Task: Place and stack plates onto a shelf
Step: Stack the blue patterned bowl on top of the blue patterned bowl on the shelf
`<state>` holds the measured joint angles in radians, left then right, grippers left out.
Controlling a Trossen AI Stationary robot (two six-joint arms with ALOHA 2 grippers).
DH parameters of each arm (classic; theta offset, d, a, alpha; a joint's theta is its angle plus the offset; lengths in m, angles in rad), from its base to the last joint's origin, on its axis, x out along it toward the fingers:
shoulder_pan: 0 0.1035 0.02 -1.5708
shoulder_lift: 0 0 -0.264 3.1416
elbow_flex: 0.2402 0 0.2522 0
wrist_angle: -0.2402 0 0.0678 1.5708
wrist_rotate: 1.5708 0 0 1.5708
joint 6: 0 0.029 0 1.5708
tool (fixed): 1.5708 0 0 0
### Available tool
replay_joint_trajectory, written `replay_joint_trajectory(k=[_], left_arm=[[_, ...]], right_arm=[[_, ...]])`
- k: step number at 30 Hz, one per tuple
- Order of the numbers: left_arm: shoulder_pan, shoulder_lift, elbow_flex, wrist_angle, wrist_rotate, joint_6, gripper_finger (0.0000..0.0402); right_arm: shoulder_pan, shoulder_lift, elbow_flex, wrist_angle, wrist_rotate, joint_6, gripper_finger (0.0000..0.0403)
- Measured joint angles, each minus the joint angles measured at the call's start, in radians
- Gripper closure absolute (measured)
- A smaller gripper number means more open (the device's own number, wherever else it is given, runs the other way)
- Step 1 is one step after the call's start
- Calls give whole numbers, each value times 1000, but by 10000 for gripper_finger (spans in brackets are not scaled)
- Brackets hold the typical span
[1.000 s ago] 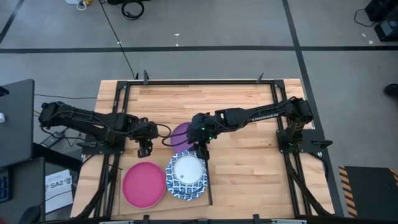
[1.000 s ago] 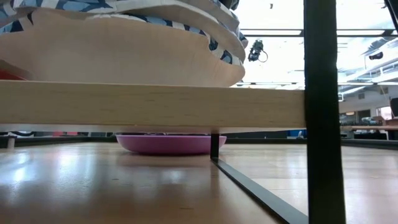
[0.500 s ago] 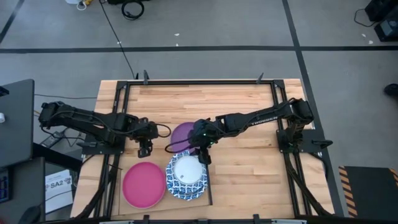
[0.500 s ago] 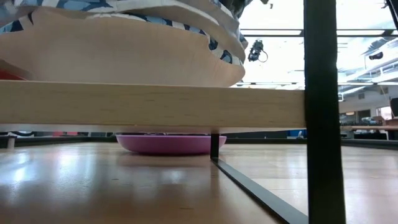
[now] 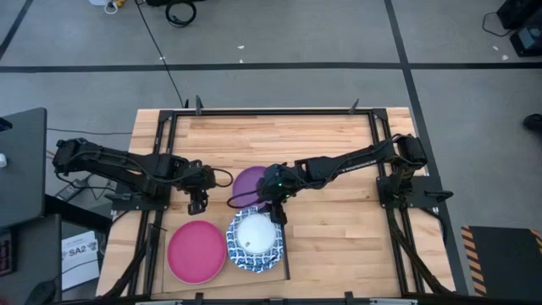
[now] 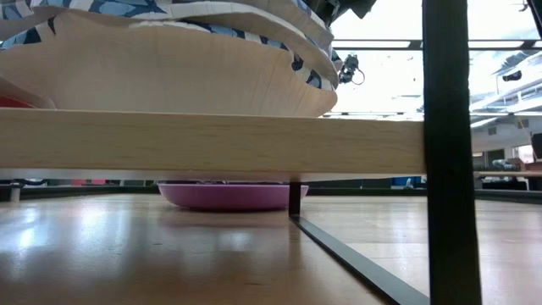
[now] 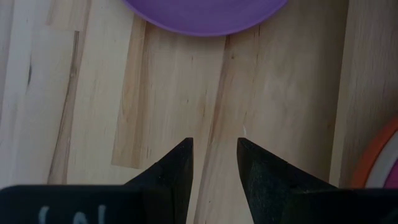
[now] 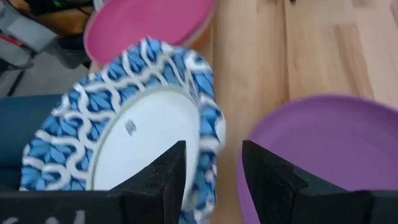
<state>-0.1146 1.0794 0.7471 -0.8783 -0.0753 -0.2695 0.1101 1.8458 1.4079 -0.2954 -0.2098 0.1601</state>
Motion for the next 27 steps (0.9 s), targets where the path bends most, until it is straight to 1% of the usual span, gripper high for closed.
replay_joint_trajectory(k=[8, 14, 17, 23, 27], left_arm=[[0, 0, 0, 1, 0, 0, 271], [0, 0, 0, 7, 0, 0, 271], [0, 0, 0, 14, 0, 0, 271], [0, 0, 0, 15, 0, 0, 271], [0, 0, 0, 15, 0, 0, 271]], right_arm=[[-12, 2, 0, 119, -9, -50, 241], [-40, 2, 0, 138, -16, -113, 240], [-56, 2, 0, 123, -51, -134, 241], [-73, 2, 0, 98, -184, -164, 242], [-73, 2, 0, 89, -204, -170, 242]])
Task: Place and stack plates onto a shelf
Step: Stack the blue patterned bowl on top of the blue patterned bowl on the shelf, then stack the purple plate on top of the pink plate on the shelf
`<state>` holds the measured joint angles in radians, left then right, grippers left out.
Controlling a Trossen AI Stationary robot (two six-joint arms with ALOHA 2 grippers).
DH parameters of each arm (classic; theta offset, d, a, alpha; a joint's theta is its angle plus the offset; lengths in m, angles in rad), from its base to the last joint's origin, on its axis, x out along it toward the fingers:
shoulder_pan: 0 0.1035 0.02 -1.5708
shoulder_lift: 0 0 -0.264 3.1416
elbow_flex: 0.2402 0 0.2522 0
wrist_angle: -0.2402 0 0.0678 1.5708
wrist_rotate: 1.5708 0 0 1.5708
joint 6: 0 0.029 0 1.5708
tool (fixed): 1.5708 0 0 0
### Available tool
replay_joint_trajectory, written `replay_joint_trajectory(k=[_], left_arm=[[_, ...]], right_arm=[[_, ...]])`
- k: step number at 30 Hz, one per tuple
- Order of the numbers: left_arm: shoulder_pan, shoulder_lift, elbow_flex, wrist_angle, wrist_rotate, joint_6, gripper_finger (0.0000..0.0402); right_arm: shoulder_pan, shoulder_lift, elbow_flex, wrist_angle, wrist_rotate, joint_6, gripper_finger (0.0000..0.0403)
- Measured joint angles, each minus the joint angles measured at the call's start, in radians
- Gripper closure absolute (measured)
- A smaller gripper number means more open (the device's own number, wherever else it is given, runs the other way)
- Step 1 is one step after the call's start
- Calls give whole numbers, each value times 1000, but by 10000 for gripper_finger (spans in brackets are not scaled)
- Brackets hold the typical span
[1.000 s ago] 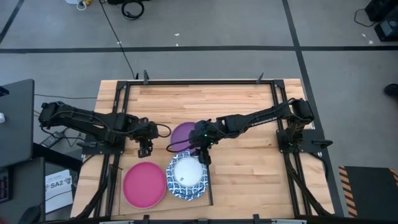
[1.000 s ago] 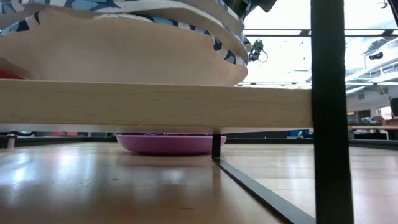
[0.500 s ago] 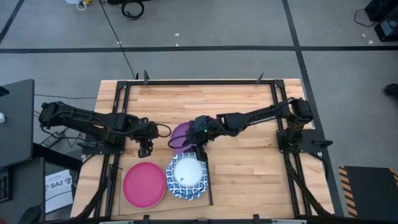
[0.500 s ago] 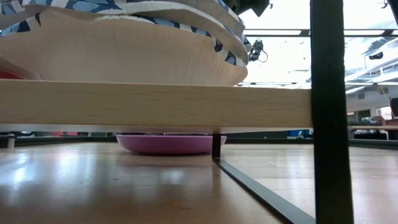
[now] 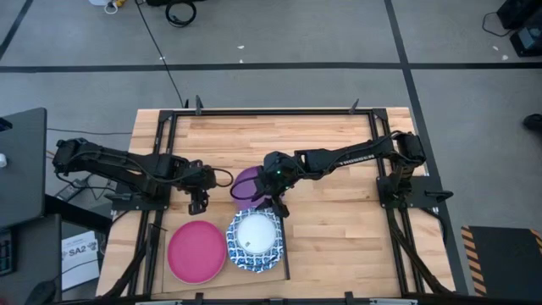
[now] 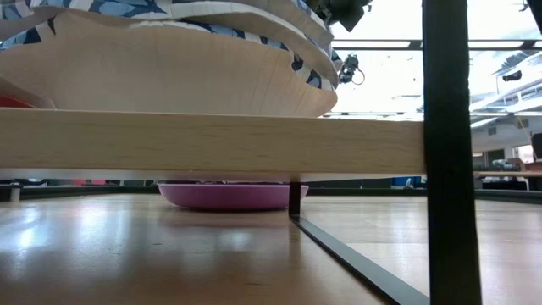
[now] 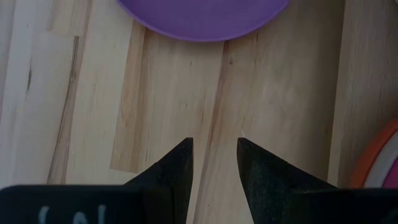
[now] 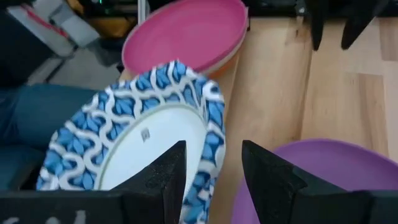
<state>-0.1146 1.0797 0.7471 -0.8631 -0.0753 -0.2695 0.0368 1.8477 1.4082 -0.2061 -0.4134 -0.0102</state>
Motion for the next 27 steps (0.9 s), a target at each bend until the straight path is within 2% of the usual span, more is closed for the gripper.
replay_joint_trajectory(k=[4, 15, 27], left_arm=[[0, 0, 0, 0, 0, 0, 271], [0, 0, 0, 1, 0, 0, 271], [0, 0, 0, 56, 0, 2, 271]], right_arm=[[0, 0, 0, -61, 13, -56, 242], [-5, -1, -89, -59, 46, -61, 242], [-3, -1, 7, -51, 45, -61, 242]])
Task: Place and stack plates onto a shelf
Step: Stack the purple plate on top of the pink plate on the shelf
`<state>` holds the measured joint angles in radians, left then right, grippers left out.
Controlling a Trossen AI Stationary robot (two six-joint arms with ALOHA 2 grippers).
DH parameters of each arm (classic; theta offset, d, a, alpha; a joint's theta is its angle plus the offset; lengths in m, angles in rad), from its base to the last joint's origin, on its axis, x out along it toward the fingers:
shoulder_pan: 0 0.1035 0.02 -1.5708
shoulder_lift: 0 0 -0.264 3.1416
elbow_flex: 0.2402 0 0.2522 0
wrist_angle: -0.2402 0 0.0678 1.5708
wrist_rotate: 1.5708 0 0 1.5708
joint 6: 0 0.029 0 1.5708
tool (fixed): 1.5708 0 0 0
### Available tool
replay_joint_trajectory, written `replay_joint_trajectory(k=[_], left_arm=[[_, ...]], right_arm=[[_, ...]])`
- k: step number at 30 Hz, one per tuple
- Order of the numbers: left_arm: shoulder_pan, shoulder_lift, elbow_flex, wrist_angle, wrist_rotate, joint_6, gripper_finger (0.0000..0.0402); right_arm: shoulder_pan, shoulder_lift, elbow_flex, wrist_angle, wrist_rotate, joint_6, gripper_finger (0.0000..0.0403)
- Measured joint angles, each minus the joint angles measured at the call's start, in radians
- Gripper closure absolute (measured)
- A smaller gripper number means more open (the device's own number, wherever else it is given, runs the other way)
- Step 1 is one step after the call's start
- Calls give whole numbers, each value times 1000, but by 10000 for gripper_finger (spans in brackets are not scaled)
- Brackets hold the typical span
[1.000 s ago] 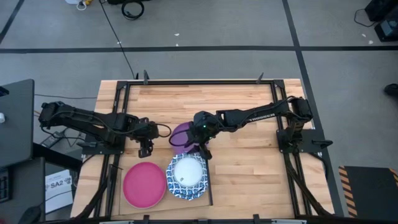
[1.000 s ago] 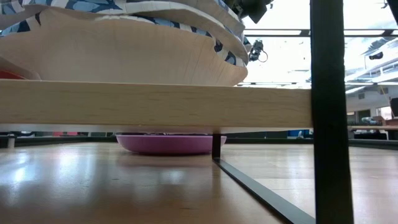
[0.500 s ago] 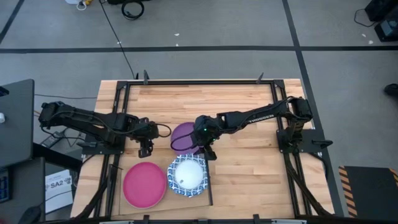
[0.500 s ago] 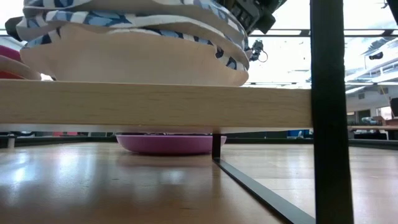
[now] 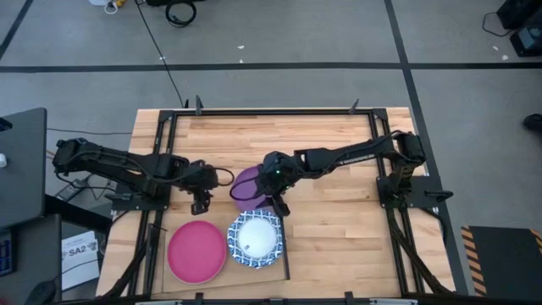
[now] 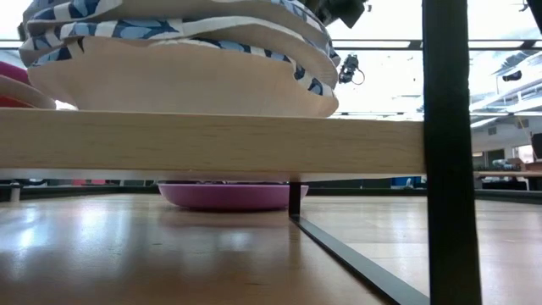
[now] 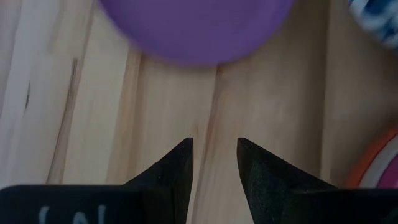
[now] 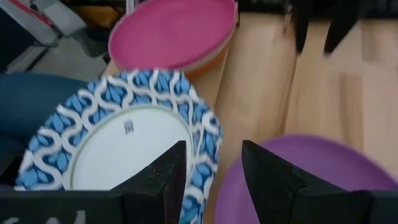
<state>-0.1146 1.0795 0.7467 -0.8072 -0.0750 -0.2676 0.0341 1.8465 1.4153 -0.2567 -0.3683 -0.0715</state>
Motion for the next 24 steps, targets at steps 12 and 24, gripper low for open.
replay_joint_trajectory(k=[12, 24], left_arm=[[0, 0, 0, 324, -18, -2, 271], [9, 1, 0, 560, -193, -37, 271]], right_arm=[[0, -14, 229, -357, 0, -54, 242], [53, -245, 175, -545, 158, -100, 242]])
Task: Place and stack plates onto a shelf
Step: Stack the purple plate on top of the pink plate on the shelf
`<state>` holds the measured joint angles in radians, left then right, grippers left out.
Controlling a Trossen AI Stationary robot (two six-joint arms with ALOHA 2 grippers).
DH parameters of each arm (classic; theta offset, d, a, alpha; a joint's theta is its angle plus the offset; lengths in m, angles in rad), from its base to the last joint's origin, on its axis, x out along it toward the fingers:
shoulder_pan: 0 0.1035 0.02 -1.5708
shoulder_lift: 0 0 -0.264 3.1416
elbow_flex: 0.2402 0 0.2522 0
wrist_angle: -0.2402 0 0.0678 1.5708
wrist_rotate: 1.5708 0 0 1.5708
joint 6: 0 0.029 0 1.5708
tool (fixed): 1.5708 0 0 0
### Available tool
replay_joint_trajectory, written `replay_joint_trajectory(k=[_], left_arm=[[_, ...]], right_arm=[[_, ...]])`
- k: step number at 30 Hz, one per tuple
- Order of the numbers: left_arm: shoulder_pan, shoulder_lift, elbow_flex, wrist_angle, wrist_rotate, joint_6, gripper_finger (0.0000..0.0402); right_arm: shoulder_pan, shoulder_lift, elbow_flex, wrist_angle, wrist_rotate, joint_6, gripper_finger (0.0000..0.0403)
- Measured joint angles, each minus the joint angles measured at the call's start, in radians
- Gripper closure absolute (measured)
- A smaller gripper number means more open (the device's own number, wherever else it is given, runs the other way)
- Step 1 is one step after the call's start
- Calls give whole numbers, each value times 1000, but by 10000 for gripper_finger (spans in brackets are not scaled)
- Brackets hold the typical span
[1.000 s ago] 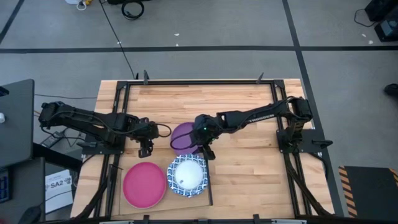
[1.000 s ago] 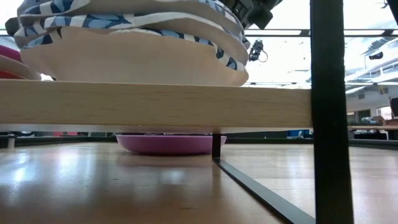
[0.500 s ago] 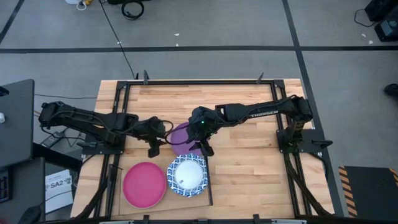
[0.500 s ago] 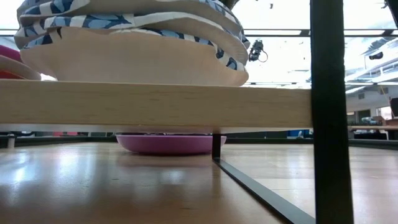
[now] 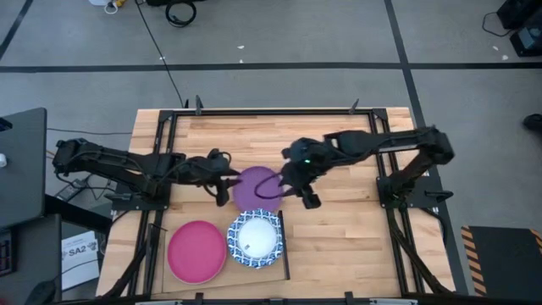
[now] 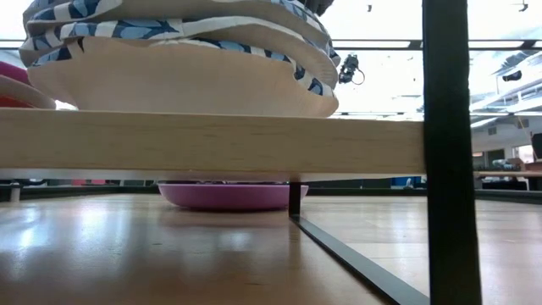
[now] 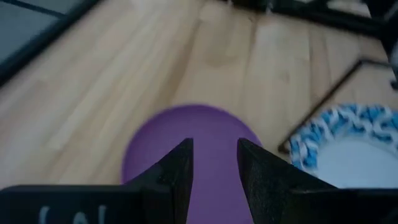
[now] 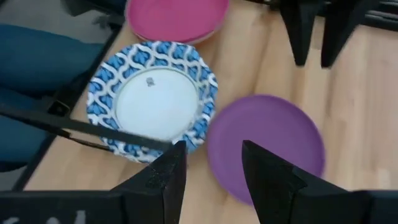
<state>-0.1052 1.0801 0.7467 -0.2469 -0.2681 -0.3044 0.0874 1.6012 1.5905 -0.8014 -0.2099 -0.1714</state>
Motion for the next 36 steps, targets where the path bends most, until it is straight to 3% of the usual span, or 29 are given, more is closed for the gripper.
replay_joint_trajectory(k=[7, 17, 27, 36], left_arm=[[88, 0, 0, 45, -39, -56, 271], [234, 52, 1, 50, -44, -79, 271], [289, 218, -1, 14, -41, -116, 271], [293, 354, 0, 12, 44, -138, 271]], right_arm=[[22, -196, -226, 86, 184, 97, 242], [9, -401, -555, 276, 297, 205, 242], [7, -470, -827, 520, 322, 305, 242], [7, -457, -980, 648, 322, 390, 242]])
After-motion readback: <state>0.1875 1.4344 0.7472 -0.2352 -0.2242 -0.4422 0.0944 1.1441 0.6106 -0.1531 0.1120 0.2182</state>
